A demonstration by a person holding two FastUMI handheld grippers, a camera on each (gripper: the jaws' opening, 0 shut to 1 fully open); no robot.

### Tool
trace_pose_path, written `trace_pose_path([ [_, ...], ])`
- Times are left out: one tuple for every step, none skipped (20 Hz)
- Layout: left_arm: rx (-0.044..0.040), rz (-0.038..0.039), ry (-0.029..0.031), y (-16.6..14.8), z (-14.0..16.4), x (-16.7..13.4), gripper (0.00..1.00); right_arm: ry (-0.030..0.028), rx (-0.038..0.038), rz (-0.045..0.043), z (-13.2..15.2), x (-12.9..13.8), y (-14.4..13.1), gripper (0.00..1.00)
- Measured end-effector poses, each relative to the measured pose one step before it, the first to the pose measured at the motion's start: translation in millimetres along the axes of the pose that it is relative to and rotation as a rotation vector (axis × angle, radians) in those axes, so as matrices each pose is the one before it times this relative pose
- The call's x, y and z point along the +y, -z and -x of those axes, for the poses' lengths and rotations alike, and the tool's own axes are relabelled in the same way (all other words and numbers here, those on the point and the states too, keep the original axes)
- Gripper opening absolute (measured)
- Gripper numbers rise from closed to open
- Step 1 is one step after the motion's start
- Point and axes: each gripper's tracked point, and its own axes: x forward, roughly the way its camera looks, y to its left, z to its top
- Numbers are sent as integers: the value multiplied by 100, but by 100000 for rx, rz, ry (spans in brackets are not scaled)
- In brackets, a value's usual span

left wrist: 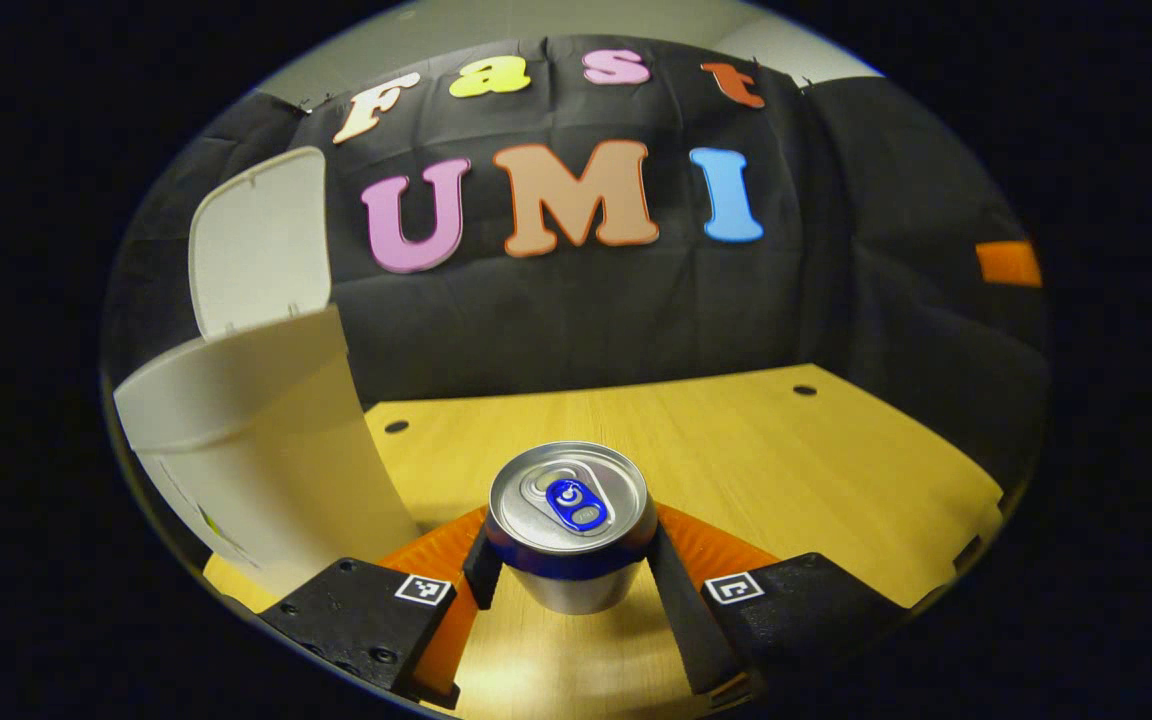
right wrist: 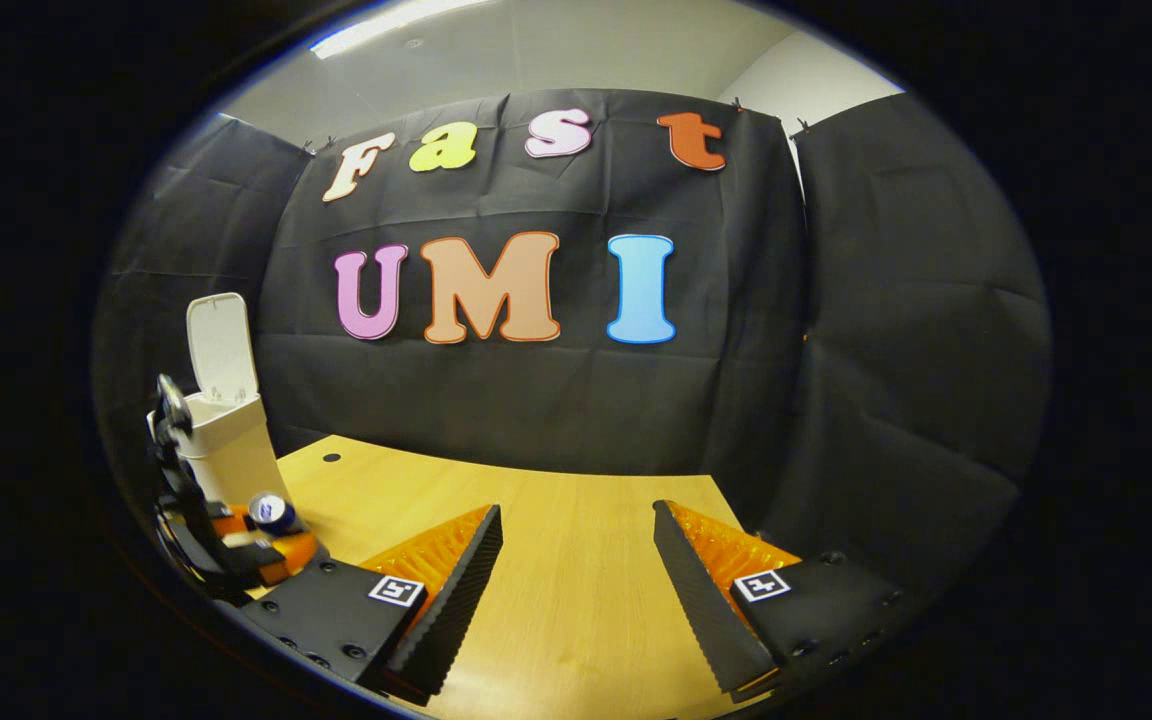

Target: Press the lid of the desktop garbage bin to open it, pick up the crumpled paper on the desktop and throw it into the bin, then pick up the pop can on the desktop and drop it into the bin, and finally close the garbage bin lid.

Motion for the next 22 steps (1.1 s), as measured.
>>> trace_pose_path([
  [-5168, 290, -960, -2716, 240, 736, 77, -1059, 4, -186, -135, 534, 110, 96],
  [-4577, 331, -1401, -2627, 52, 843, 76, -1036, 2, -184, -183, 400, 126, 94],
  [-3900, -115, -1223, -2335, -67, 920, 76, -947, -134, -70, -76, 424, -45, 96],
  [-3166, -350, -1845, -1818, -194, 1101, 76, -689, -498, 53, -175, 361, -53, 96],
  [-2101, -502, -2036, -1480, -185, 1132, 76, -684, -291, -83, -86, 219, -135, 96],
  [-2381, -183, -2288, -1475, -148, 1263, 76, -608, -368, -101, -62, 290, -28, 96],
  [-2716, -27, -2814, -1354, -60, 1460, 76, -576, -320, -248, -96, 248, -164, 96],
  [-3689, -604, -2309, -1321, -144, 1382, 76, -537, -316, -290, -114, 147, -20, 96],
  [-2436, -2002, -3343, -773, -182, 1517, 75, -313, -313, -110, -43, 118, -58, 96],
  [-625, -2389, -3463, -104, -311, 1796, 75, -151, -71, 15, 70, 29, -29, 96],
  [121, -1307, -2923, 57, -357, 1702, 75, -25, -187, -8, -34, 7, -19, 96],
  [738, -168, -1955, 156, -124, 1167, 75, -89, 133, -126, -20, 51, 50, 96],
  [350, -112, -2232, 212, -211, 1344, 75, -306, 483, -338, -5, 102, 178, 96],
  [173, -843, -2325, 228, -66, 1353, 76, -469, 497, -341, -122, 242, 110, 96],
  [595, -1396, -2840, 263, -188, 1583, 75, -371, 558, -99, -72, 161, 80, 96],
  [519, -1182, -2568, 461, -173, 1309, 75, -128, 389, 162, -84, 127, 165, 96],
  [1291, -716, -2185, 587, -241, 1242, 75, -130, 108, 229, -138, 126, 7, 96],
  [1711, 146, -1483, 784, -160, 880, 76, -315, 161, 102, -68, 243, 59, 96],
  [2340, 445, -628, 608, -151, 609, 76, -335, -34, 178, -83, 278, -106, 96],
  [1242, 928, -956, 285, -53, 608, 77, -346, 32, 370, -102, 268, 18, 96],
  [155, 866, -335, 9, -33, 493, 79, -110, -95, 606, -70, 259, -11, 96],
  [-1112, 431, -279, -636, 85, 456, 83, -200, -25, 571, -61, 186, 45, 96],
])
